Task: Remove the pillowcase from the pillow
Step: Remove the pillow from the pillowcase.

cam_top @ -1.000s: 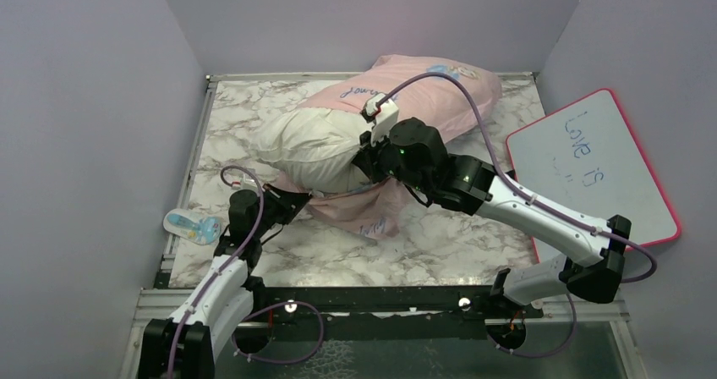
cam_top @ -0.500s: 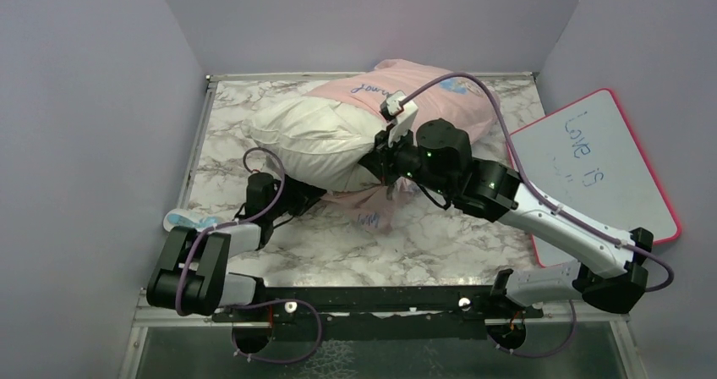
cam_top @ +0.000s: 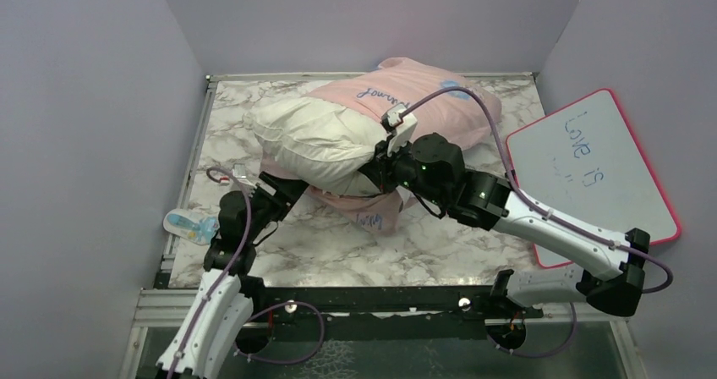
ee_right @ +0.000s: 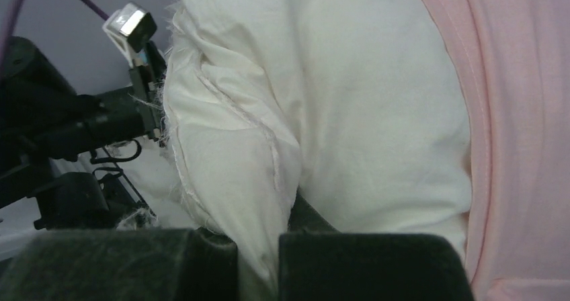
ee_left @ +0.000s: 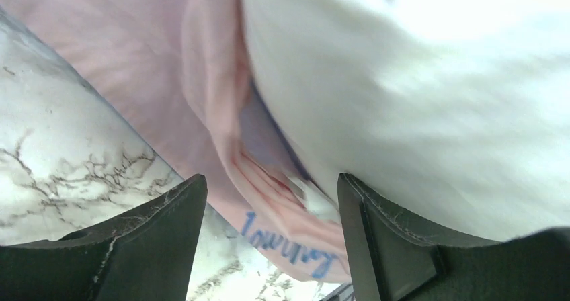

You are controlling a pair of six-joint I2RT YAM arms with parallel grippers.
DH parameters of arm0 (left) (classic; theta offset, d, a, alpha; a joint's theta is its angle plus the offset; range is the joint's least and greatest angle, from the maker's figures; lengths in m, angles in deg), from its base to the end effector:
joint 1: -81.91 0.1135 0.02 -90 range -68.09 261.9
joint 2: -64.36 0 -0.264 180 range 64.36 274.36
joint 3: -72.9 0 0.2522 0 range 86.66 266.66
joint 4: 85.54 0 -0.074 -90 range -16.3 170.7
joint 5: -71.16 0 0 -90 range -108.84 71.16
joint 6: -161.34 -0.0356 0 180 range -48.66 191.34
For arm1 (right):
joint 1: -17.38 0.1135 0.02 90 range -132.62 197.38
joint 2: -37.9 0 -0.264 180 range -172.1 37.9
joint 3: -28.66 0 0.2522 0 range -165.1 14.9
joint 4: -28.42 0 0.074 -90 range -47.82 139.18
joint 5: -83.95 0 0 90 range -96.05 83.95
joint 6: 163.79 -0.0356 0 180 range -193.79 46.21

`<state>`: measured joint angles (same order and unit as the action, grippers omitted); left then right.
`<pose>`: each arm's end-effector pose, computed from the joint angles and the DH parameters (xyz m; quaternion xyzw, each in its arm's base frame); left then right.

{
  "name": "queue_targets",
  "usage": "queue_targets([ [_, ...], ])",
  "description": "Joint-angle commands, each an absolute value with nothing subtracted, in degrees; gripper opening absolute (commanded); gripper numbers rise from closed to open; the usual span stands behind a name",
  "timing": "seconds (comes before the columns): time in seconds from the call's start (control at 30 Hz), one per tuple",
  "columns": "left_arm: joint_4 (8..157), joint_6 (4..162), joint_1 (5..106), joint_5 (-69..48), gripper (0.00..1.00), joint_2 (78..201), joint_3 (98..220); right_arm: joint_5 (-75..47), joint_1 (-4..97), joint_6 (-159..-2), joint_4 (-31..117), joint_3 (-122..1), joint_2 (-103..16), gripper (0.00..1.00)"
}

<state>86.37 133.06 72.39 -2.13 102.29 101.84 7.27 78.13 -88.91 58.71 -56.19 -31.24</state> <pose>0.1602 -0.0373 0.2046 -0.2725 0.7526 -0.4374 0.4099 0.1410 0.2350 0.4011 -0.2393 0.7518 0.3011 0.5356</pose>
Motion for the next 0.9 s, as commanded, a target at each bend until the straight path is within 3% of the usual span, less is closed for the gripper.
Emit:
queue_targets([
  [0.0, 67.49, 137.14, 72.50, -7.64, 0.74, 86.87, 102.96, 11.68, 77.42, -88.42, 53.05, -60.23, -34.08, 0.01],
  [0.17, 51.80, 132.16, 72.47, -12.28, 0.76, 78.52, 113.06, 2.35, 77.41, -86.39, 48.29, -54.91, -33.16, 0.01],
  [0.3, 51.13, 129.08, 72.49, -12.15, 0.84, 80.95, 119.06, -27.58, 79.12, -81.34, 43.32, -48.21, -33.49, 0.04],
  [0.4, 51.25, 123.96, 72.49, -13.22, 0.88, 86.40, 123.40, -32.16, 85.85, -77.46, 46.54, -47.00, -34.93, 0.22],
  [0.5, 51.62, 117.86, 72.50, -15.35, 0.99, 91.31, 126.75, -34.57, 87.16, -75.62, 53.73, -48.94, -33.93, 0.44],
  [0.63, 51.47, 115.24, 72.50, -13.30, 0.99, 98.58, 128.08, -32.36, 87.17, -74.37, 53.15, -48.79, -24.86, 0.63],
  [0.7, 50.77, 114.95, 72.50, -14.35, 0.99, 99.90, 127.66, -25.39, 87.17, -74.32, 51.70, -48.64, -21.20, 0.75],
  [0.87, 45.69, 116.75, 72.50, -24.63, 0.99, 99.15, 129.65, 11.80, 86.11, -69.90, 52.47, -52.71, -25.29, 0.87],
])
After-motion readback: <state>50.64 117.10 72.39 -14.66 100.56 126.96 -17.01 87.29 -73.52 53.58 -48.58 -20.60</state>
